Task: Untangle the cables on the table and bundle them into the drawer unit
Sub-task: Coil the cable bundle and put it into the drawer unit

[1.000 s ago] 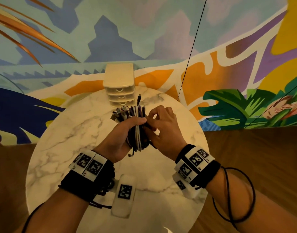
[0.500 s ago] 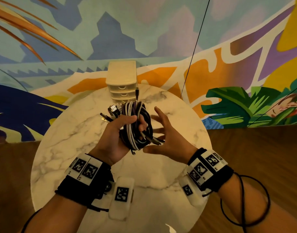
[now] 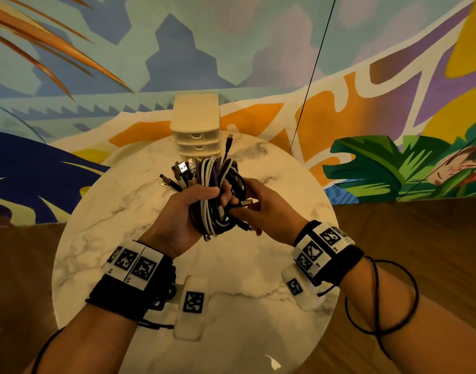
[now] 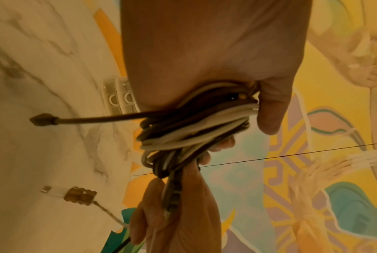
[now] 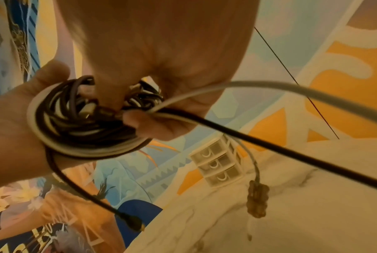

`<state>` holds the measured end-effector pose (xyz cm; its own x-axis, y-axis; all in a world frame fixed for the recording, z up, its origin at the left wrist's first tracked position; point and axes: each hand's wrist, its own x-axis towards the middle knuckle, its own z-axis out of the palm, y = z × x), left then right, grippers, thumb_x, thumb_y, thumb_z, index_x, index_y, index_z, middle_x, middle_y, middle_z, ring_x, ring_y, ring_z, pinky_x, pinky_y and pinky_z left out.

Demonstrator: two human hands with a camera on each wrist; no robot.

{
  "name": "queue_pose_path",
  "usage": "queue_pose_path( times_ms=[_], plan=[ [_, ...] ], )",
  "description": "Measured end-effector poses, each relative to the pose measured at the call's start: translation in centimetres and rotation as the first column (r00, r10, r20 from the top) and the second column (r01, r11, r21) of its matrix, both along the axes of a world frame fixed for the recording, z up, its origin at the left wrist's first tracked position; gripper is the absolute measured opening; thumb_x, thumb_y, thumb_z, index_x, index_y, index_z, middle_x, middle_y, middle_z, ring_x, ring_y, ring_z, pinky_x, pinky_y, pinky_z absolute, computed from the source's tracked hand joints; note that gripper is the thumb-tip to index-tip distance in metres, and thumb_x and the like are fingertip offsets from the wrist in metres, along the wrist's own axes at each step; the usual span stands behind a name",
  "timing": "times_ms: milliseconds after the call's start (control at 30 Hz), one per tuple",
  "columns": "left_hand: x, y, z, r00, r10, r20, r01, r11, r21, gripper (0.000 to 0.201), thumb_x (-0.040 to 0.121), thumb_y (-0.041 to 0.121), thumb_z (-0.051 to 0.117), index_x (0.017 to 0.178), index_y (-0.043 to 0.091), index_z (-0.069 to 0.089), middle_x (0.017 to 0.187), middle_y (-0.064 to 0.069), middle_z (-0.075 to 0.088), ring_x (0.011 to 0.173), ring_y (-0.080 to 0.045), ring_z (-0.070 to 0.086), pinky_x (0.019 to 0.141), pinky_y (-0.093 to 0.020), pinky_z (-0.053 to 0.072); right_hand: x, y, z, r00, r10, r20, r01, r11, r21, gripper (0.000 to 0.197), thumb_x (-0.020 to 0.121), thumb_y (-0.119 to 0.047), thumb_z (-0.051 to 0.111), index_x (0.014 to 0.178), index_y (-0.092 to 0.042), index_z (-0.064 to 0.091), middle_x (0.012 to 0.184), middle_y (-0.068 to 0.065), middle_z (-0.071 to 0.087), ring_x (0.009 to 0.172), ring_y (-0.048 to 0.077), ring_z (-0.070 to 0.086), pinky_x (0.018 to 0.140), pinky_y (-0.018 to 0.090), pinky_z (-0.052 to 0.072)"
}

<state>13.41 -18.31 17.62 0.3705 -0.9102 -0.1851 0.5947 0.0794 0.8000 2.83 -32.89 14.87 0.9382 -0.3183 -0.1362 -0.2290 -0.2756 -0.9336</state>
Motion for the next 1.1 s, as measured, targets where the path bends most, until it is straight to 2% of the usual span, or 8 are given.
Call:
queue_pose_path(
  times_ms=[100, 233, 333, 500, 767, 867, 1000, 1100],
  plan=[
    [-0.1, -0.1, -0.1, 0.998, 0.044, -0.043, -0.046, 0.998, -0.034, 0.045, 0.061, 0.023, 0.076, 0.098, 0.006, 0.058, 0.077, -0.007, 0.048, 0.086, -0.023, 0.053, 0.086, -0.037, 0.046, 0.0, 0.5, -0.3, 0.998, -0.038, 0.046, 0.038, 0.999, 0.003, 0.062, 0.089, -0.026, 0.063, 0.143, -0.026, 0.031, 0.110, -0.008, 0.058, 0.059, 0.009, 0.062, 0.047, 0.030, 0.053],
    [-0.1, -0.1, -0.3, 0.995, 0.074, -0.064, -0.077, 0.996, -0.052, 0.041, 0.063, 0.025, 0.074, 0.097, 0.008, 0.058, 0.076, -0.004, 0.045, 0.081, -0.020, 0.050, 0.079, -0.037, 0.045, -0.9, 0.6, -0.6, 0.997, -0.009, 0.073, 0.015, 0.997, -0.074, 0.079, 0.077, -0.040, 0.074, 0.140, -0.040, 0.025, 0.117, -0.023, 0.047, 0.086, 0.002, 0.062, 0.060, 0.016, 0.048],
    [0.1, 0.0, -0.3, 0.993, 0.065, -0.101, -0.074, 0.994, -0.083, 0.035, 0.066, 0.022, 0.068, 0.096, 0.008, 0.056, 0.076, -0.005, 0.043, 0.081, -0.021, 0.050, 0.076, -0.034, 0.049, -1.6, 0.3, -0.9, 0.984, 0.027, 0.175, 0.030, 0.947, -0.320, 0.049, 0.080, -0.040, 0.071, 0.122, -0.029, 0.050, 0.117, -0.020, 0.048, 0.087, 0.002, 0.055, 0.068, 0.013, 0.044],
    [0.5, 0.3, -0.5, 0.996, 0.023, -0.083, -0.032, 0.994, -0.106, 0.033, 0.062, 0.021, 0.068, 0.089, 0.008, 0.053, 0.074, -0.005, 0.042, 0.078, -0.021, 0.048, 0.080, -0.037, 0.040, -1.5, -0.2, -0.5, 0.960, 0.113, 0.256, 0.006, 0.905, -0.424, 0.023, 0.086, -0.031, 0.067, 0.105, -0.019, 0.065, 0.108, -0.003, 0.059, 0.083, 0.013, 0.059, 0.071, 0.021, 0.048],
    [0.9, 0.1, 0.0, 0.991, -0.111, -0.077, 0.091, 0.971, -0.221, 0.031, 0.065, 0.020, 0.063, 0.088, 0.008, 0.045, 0.068, -0.006, 0.042, 0.081, -0.024, 0.048, 0.084, -0.035, 0.043, -0.1, -1.5, 1.8, 0.989, -0.028, 0.144, -0.001, 0.981, 0.195, 0.044, 0.077, -0.016, 0.075, 0.105, -0.028, 0.044, 0.092, 0.003, 0.058, 0.066, 0.019, 0.056, 0.058, 0.034, 0.049],
    [1.0, 0.2, -0.2, 0.982, -0.140, -0.128, 0.104, 0.962, -0.252, 0.028, 0.069, 0.020, 0.059, 0.089, 0.007, 0.044, 0.068, -0.006, 0.039, 0.080, -0.023, 0.043, 0.083, -0.035, 0.040, 0.1, -1.3, 1.4, 0.993, -0.002, 0.119, -0.034, 0.953, 0.300, 0.050, 0.074, -0.020, 0.074, 0.113, -0.028, 0.045, 0.094, 0.010, 0.056, 0.077, 0.023, 0.057, 0.060, 0.032, 0.049],
    [1.0, 0.2, -0.4, 0.973, -0.167, -0.157, 0.125, 0.961, -0.247, 0.028, 0.070, 0.020, 0.060, 0.090, 0.006, 0.046, 0.066, -0.005, 0.039, 0.076, -0.022, 0.042, 0.078, -0.033, 0.041, 0.3, -1.0, 0.1, 0.993, 0.088, 0.075, -0.112, 0.895, 0.432, 0.060, 0.076, -0.022, 0.073, 0.127, -0.024, 0.042, 0.113, -0.002, 0.061, 0.092, 0.015, 0.066, 0.073, 0.037, 0.057],
    [1.0, 0.0, -0.2, 0.983, -0.112, -0.143, 0.082, 0.977, -0.197, 0.033, 0.070, 0.022, 0.065, 0.092, 0.004, 0.050, 0.066, -0.004, 0.041, 0.075, -0.021, 0.046, 0.078, -0.032, 0.046, 0.4, -0.8, -0.2, 0.994, 0.074, 0.084, -0.102, 0.912, 0.398, 0.045, 0.081, -0.019, 0.067, 0.124, -0.014, 0.052, 0.100, 0.001, 0.064, 0.074, 0.011, 0.064, 0.060, 0.030, 0.051]
  ],
)
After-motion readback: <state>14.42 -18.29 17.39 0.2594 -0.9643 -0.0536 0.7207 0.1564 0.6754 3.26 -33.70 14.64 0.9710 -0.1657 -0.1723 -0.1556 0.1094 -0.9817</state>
